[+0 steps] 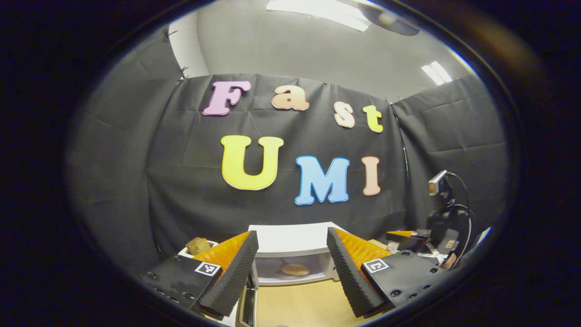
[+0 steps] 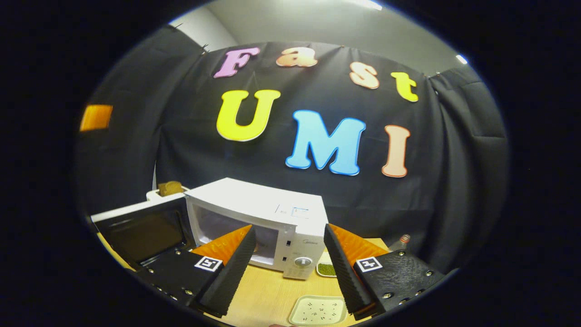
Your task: Open the microwave oven with the left hand, put the food in, and close the microwave oven.
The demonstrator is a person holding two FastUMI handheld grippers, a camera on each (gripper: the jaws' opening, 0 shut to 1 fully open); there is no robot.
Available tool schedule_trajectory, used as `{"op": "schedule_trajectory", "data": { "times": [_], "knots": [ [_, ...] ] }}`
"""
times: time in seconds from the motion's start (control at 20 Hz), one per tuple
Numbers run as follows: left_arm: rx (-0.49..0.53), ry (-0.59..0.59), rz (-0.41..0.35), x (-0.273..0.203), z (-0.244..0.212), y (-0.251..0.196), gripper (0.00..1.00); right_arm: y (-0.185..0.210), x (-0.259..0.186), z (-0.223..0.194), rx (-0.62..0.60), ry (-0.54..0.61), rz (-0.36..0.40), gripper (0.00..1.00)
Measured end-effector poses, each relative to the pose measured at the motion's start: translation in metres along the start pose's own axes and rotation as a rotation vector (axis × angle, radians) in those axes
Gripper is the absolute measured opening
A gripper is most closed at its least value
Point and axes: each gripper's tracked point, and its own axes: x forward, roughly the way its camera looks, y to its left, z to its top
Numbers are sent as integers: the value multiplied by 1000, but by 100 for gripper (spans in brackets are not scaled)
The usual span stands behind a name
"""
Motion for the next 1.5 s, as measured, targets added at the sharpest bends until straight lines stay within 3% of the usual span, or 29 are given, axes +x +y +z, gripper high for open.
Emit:
{"op": "schedule_trajectory", "data": {
  "times": [0.25, 0.7, 0.9, 0.95, 1.0, 1.1, 1.3, 1.5],
  "knots": [
    [-13, 16, -40, -2, -9, -2, 99, -28, -46, 42, 73, -69, -115, 93],
    [11, 59, -47, -28, -19, 12, 97, -10, -70, 69, 70, -120, -93, 93],
    [87, 87, 104, -47, -30, 62, 27, 1, -67, 67, 66, -108, -70, 93],
    [77, 113, 99, -54, -39, 63, 11, 1, -66, 67, 64, -107, -68, 93],
    [55, 129, 86, -60, -44, 65, 7, 3, -65, 67, 62, -107, -65, 93],
    [46, 148, 138, -69, -55, 94, 5, 4, -62, 67, 57, -107, -60, 93],
    [30, 238, 237, -104, -103, 161, 6, 5, -61, 64, 49, -96, -58, 93],
    [-12, 324, 263, -132, -155, 189, 7, 4, -55, 62, 43, -84, -54, 93]
  ]
}}
